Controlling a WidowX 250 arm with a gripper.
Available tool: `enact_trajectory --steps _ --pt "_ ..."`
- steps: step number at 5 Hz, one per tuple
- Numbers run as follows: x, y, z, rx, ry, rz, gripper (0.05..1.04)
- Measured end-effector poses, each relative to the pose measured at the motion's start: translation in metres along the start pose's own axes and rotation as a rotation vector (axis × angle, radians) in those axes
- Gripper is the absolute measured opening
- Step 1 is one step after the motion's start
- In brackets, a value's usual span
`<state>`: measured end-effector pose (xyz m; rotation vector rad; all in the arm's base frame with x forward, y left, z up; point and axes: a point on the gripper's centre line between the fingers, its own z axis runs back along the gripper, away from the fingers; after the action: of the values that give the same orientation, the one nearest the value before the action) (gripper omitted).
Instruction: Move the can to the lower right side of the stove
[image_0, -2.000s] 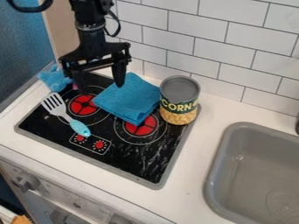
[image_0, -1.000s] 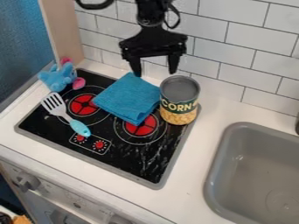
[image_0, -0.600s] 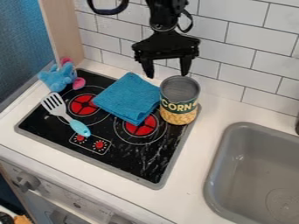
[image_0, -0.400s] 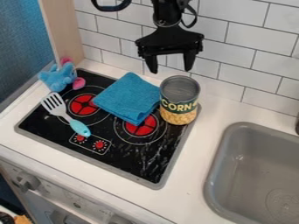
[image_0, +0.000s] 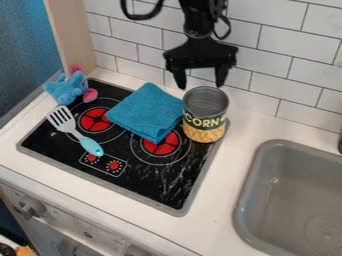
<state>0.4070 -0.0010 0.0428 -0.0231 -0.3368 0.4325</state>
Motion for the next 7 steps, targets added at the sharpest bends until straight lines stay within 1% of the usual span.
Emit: enact_trajectory --steps 1,2,3,4,5,6,7 --pt "-0.007 -0.009 -0.016 -0.012 0.047 -0.029 0.999" --pt "-0.01 -0.014 -0.018 -0.008 0.068 -0.066 0.999" --pt "-0.018 -0.018 -0.017 -0.009 0.101 -0.114 0.999" --pt "-0.033 -0.019 -0.01 -0.023 0.219 -0.286 0.999" --pt "-0.052 -0.016 -0.012 0.034 0.275 -0.398 0.999" --pt "-0.061 -0.012 -0.007 0.059 0.276 -0.414 0.999" --pt "-0.078 -0.003 -0.011 0.065 0.309 -0.44 0.999"
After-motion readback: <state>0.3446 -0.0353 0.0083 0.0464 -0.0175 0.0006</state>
